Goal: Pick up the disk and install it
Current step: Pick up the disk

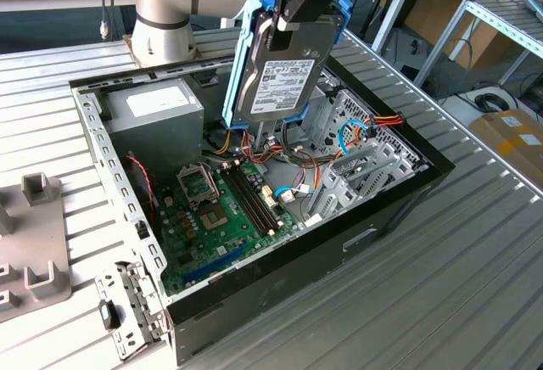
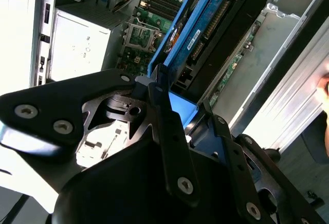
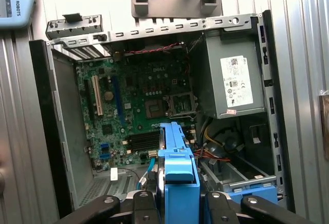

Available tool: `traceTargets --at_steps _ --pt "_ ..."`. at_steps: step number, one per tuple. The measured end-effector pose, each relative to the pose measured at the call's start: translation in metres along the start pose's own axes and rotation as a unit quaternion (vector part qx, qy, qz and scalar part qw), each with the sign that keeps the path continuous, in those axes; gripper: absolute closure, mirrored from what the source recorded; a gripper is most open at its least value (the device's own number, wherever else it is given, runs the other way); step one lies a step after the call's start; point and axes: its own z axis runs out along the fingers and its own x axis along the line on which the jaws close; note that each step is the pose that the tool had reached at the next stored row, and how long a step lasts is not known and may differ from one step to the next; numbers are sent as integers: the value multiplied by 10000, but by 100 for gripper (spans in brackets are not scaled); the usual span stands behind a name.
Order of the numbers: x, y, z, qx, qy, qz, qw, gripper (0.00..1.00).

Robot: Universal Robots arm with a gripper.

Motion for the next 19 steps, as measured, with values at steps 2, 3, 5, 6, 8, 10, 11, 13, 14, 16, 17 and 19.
traceTargets --at_steps 2,3,5,6,8,10,11,13,14,16,17,19 --pt "1 -2 0 0 0 0 10000 63" --pt "1 -3 0 0 0 0 10000 63" --pt "9 -17 8 0 2 0 10000 63" --pt "9 -18 8 0 2 0 10000 63" --pt "10 -21 10 0 4 0 10000 63" --pt "11 -26 14 1 4 0 10000 63" --pt "11 -27 14 1 4 0 10000 63" --pt "11 -30 16 0 5 0 10000 63" --pt "12 -30 16 0 5 0 10000 63" --pt "16 -31 19 1 3 0 10000 63" --pt "19 -32 19 1 3 0 10000 63" --pt "26 -34 19 1 4 -1 10000 63"
